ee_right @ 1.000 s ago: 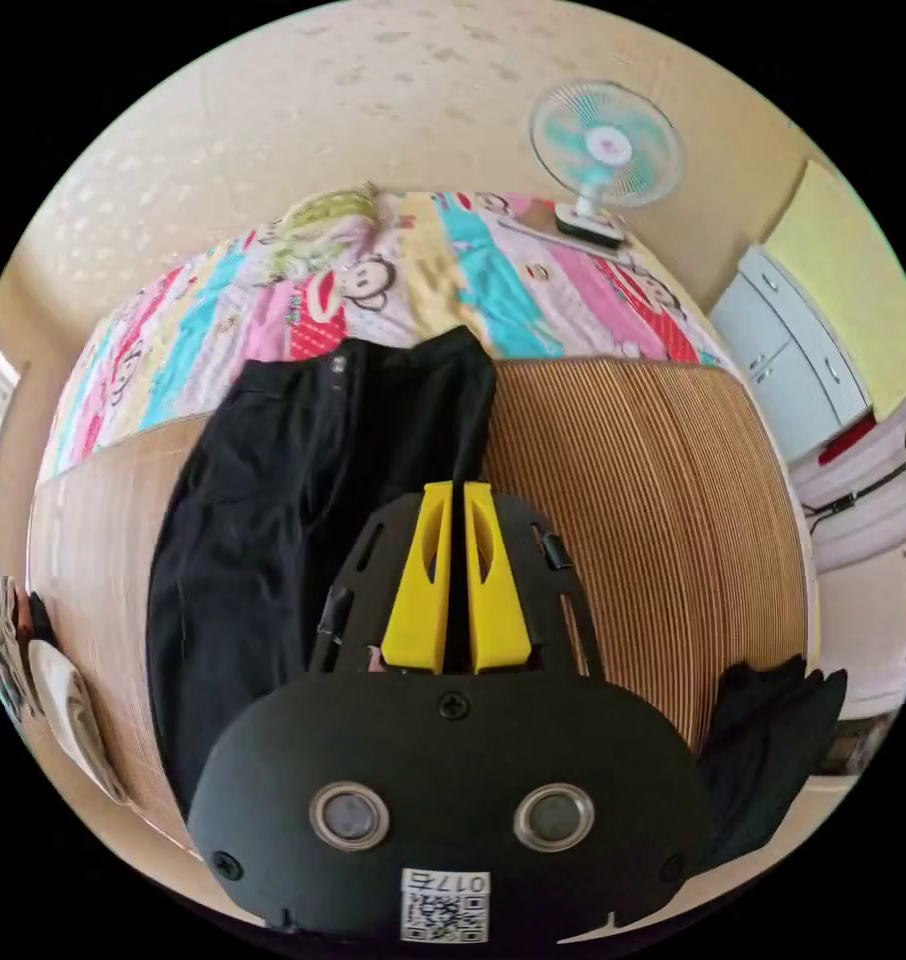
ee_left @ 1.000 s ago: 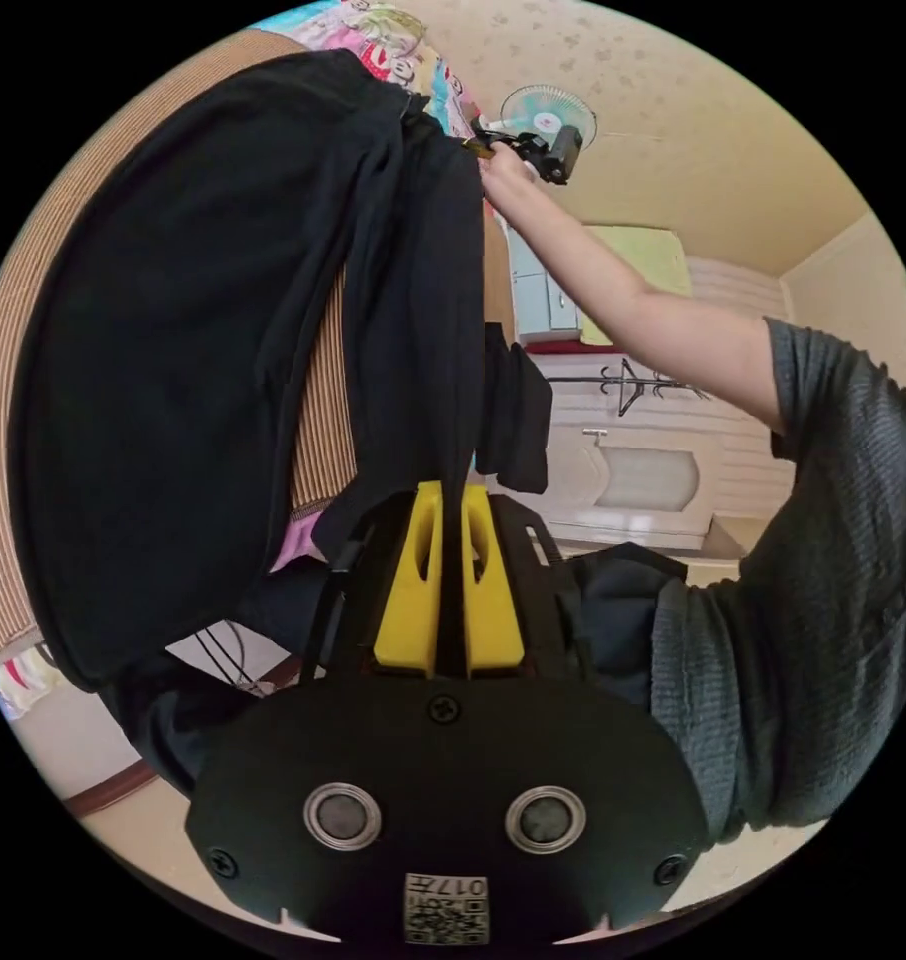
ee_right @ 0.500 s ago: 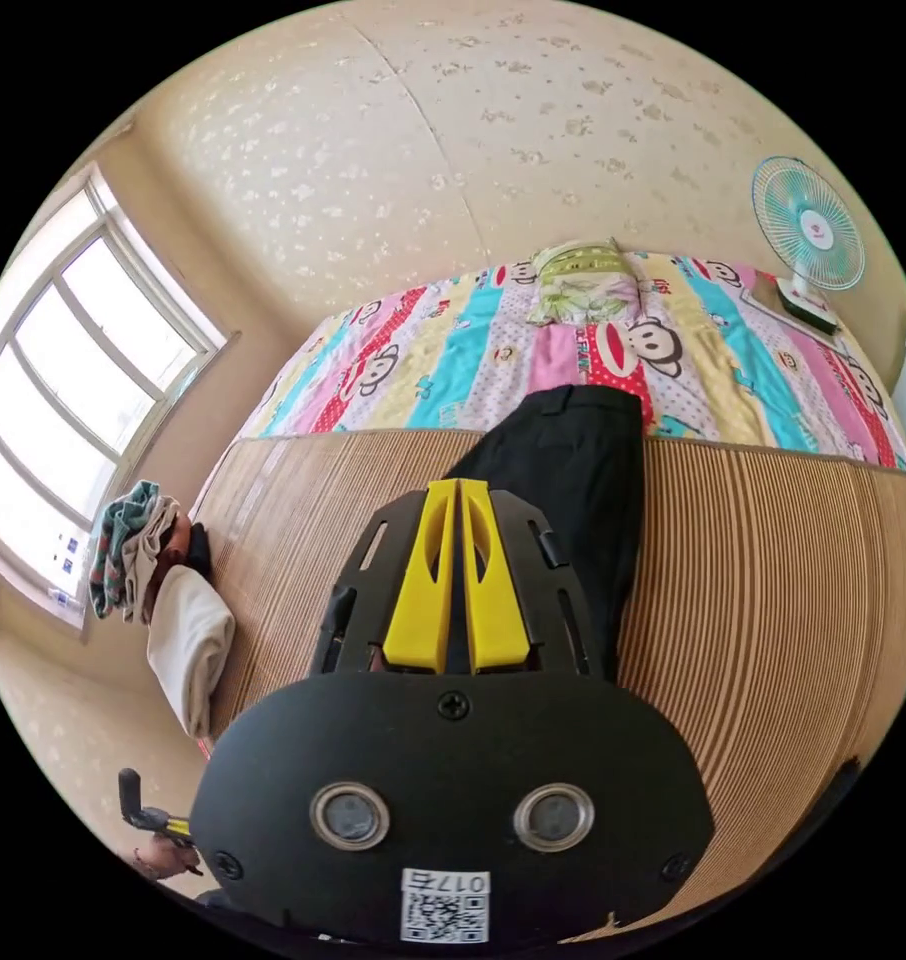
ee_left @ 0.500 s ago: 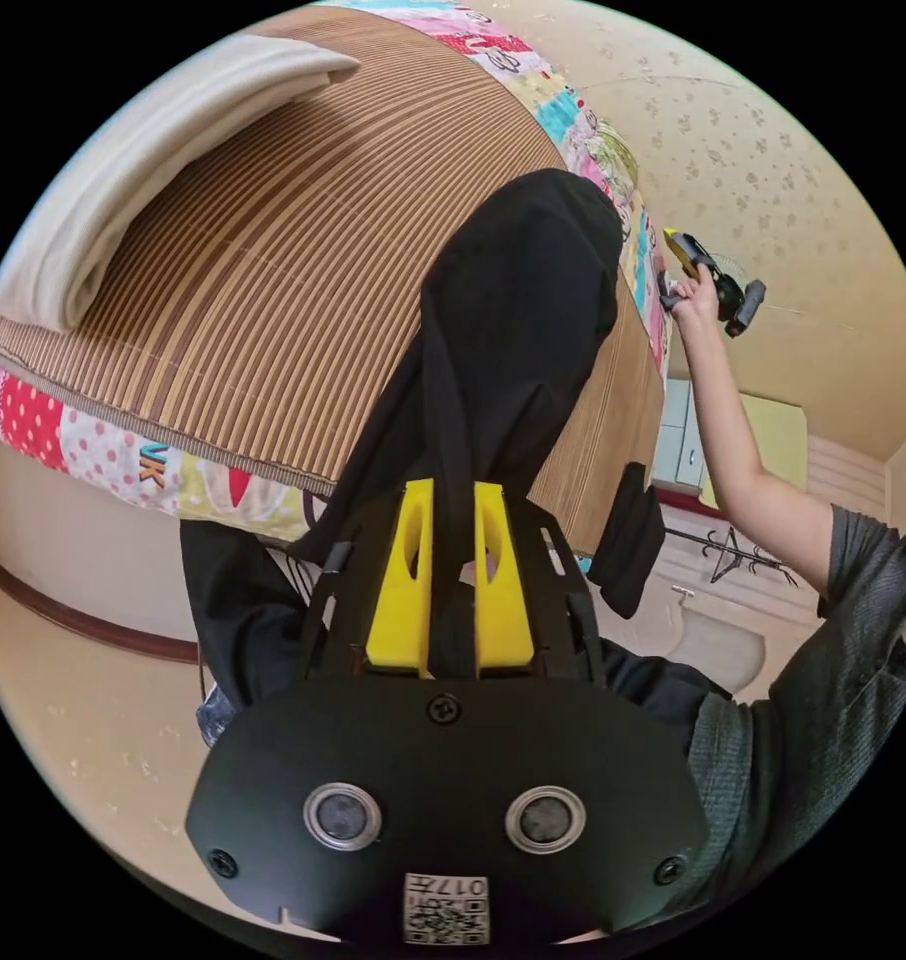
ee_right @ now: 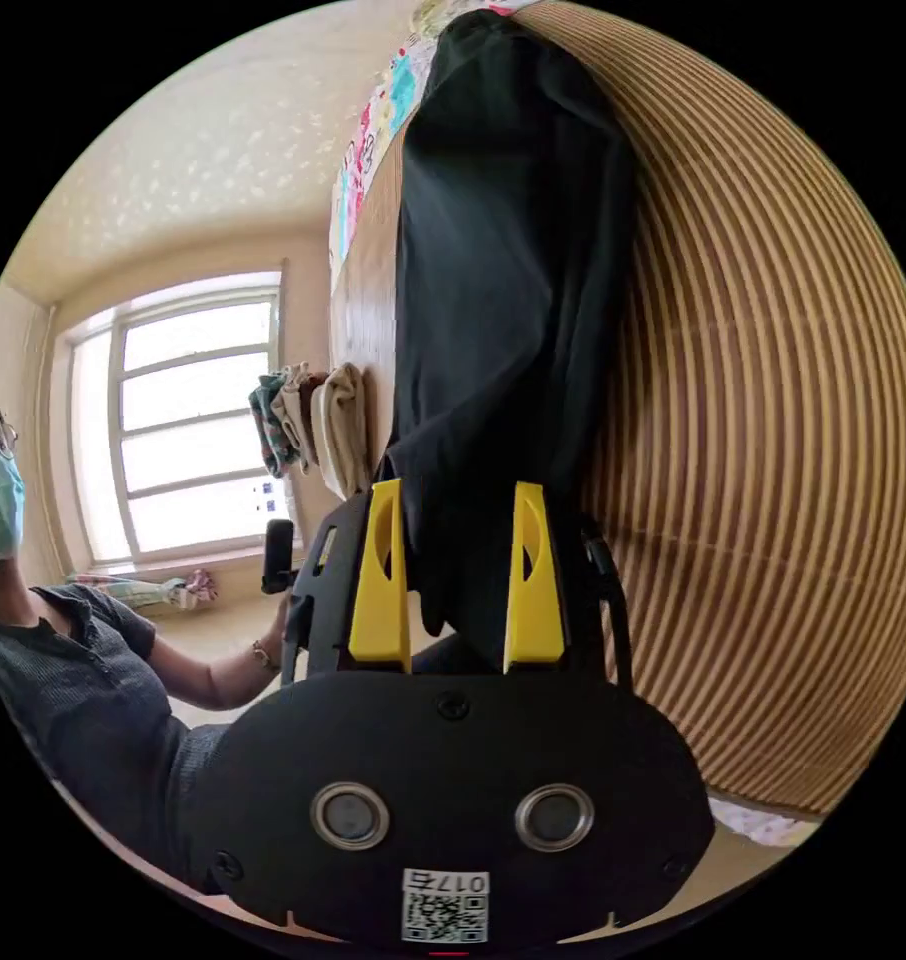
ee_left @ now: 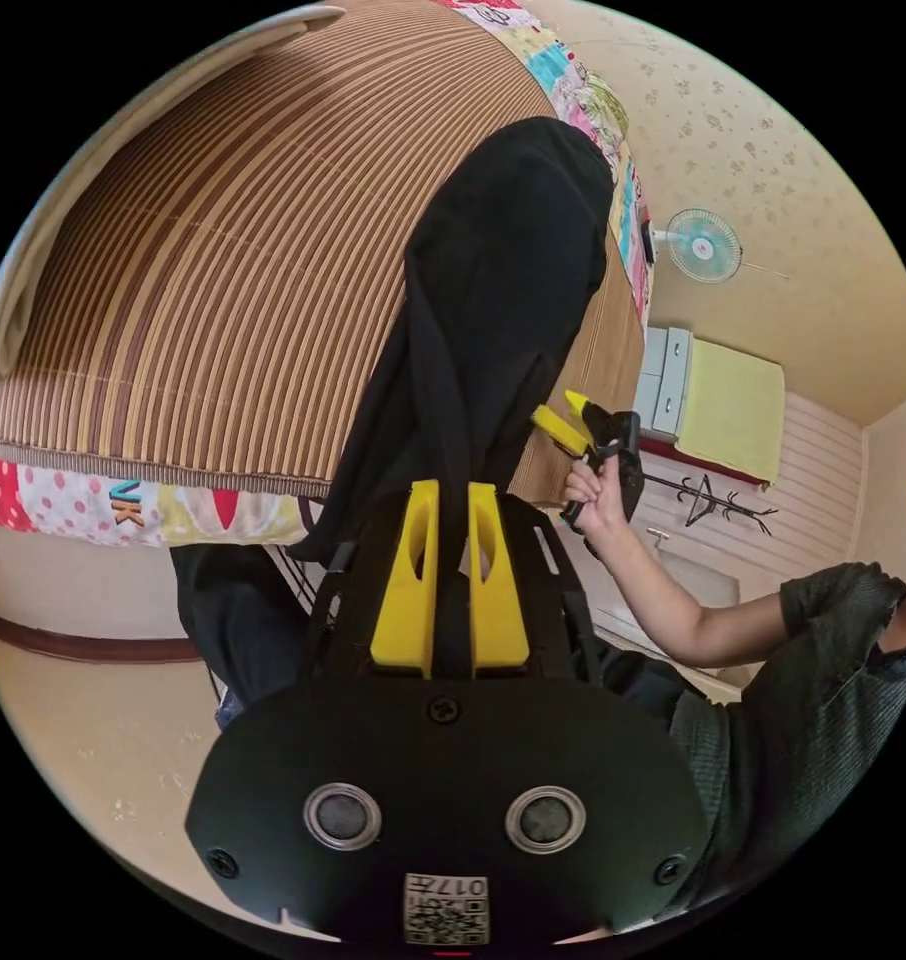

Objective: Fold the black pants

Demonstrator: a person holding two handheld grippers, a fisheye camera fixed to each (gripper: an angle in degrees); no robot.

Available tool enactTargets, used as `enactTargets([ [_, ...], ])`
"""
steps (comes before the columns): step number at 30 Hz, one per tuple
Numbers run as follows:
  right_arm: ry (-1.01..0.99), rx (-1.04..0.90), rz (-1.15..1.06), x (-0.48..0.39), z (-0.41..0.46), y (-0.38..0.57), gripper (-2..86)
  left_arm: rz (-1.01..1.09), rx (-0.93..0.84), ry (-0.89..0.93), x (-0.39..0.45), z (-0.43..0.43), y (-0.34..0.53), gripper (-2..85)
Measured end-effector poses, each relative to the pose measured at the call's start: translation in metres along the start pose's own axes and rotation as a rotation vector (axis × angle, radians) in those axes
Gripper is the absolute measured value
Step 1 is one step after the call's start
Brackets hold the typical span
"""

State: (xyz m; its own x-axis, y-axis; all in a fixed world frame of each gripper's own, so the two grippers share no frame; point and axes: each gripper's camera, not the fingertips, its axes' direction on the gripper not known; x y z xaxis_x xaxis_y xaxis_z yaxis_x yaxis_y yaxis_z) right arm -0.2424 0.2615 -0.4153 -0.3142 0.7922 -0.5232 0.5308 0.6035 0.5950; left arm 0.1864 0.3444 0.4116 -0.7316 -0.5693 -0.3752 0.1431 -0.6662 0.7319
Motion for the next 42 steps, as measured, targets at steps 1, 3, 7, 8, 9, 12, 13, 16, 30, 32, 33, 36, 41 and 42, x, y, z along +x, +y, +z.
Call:
enactTargets([
  [1, -0.084, 0.036, 0.01, 0.004, 0.007, 0.01, 15.5, 0.02, -0.014, 0.026, 0.0, -0.003, -0.002, 4.5],
  [3, -0.207, 0.071, 0.0, 0.007, 0.019, 0.015, 15.2, 0.059, -0.05, 0.089, 0.001, -0.006, -0.007, 3.8],
  [7, -0.456, 0.083, -0.148, -0.006, 0.042, 0.019, 8.2, 0.117, -0.169, 0.281, 0.003, -0.014, -0.019, 3.2],
  [8, -0.419, 0.055, -0.195, -0.014, 0.048, 0.027, 5.6, 0.124, -0.19, 0.3, 0.004, -0.015, -0.021, 3.2],
  [9, -0.38, 0.041, -0.197, -0.018, 0.051, 0.031, 4.4, 0.137, -0.232, 0.324, 0.005, -0.019, -0.025, 3.1],
  [12, -0.258, -0.004, -0.205, -0.039, 0.051, 0.056, 1.9, 0.195, -0.312, 0.29, 0.013, -0.033, -0.034, 3.3],
  [13, -0.24, 0.008, -0.22, -0.049, 0.041, 0.068, 1.6, 0.237, -0.338, 0.271, 0.018, -0.041, -0.036, 3.4],
  [16, -0.219, 0.136, -0.237, -0.081, -0.002, 0.103, 1.6, 0.397, -0.388, 0.262, 0.04, -0.06, -0.035, 3.4],
  [30, 0.39, 0.172, 0.214, -0.072, 0.05, 0.147, 4.5, 0.38, -0.57, -0.274, 0.015, 0.007, -0.026, 1.6],
  [32, 0.416, 0.148, 0.264, -0.074, 0.05, 0.141, 6.2, 0.394, -0.532, -0.225, 0.021, -0.001, -0.029, 3.2],
  [33, 0.409, 0.156, 0.263, -0.076, 0.047, 0.14, 6.6, 0.393, -0.488, -0.201, 0.025, -0.009, -0.033, 4.3],
  [36, 0.347, 0.225, 0.238, -0.085, 0.024, 0.136, 7.7, 0.386, -0.392, -0.171, 0.034, -0.017, -0.055, 7.2],
  [41, 0.202, 0.311, 0.202, -0.066, -0.013, 0.102, 11.3, 0.345, -0.244, -0.086, 0.048, -0.006, -0.119, 10.8],
  [42, 0.182, 0.319, 0.195, -0.063, -0.018, 0.095, 11.7, 0.336, -0.221, -0.062, 0.052, 0.0, -0.138, 11.3],
])
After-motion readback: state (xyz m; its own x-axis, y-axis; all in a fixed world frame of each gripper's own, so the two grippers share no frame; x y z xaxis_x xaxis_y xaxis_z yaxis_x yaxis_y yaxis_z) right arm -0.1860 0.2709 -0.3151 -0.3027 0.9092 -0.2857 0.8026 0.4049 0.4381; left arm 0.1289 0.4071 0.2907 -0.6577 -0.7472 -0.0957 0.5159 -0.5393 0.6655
